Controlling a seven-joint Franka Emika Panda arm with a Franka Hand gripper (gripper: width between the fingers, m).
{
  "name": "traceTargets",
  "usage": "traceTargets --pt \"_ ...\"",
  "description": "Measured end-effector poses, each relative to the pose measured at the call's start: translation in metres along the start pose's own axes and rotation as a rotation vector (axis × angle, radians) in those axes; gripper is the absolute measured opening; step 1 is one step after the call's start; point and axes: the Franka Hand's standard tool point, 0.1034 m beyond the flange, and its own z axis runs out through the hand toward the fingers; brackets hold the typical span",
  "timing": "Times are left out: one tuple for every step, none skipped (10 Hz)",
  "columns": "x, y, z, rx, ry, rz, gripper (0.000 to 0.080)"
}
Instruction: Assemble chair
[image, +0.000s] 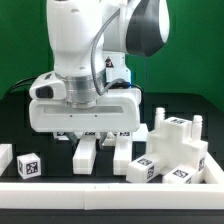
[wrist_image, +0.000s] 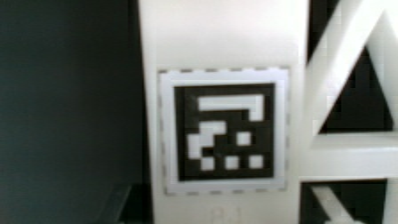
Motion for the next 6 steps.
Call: traceTargets --pt "-0.0005 -0.0069 0.0011 0.001 -0.002 0.021 0.0287" --pt "0.0003 -0.0123 0.0008 -0.003 0.001 0.053 0.0287" --pt "-0.0002 -0.0122 -0.0008 -0.014 0.0 0.08 0.0287" --pt "0.0009 -0.012 -0.0033 -0.023 0.007 0.082 0.0287" --pt "0.0015 -0.0102 -0.0012 -0.031 0.022 0.043 0.0287" --pt "-0.0007 -0.0027 0.0034 -0.05 0.047 -0.026 0.0287"
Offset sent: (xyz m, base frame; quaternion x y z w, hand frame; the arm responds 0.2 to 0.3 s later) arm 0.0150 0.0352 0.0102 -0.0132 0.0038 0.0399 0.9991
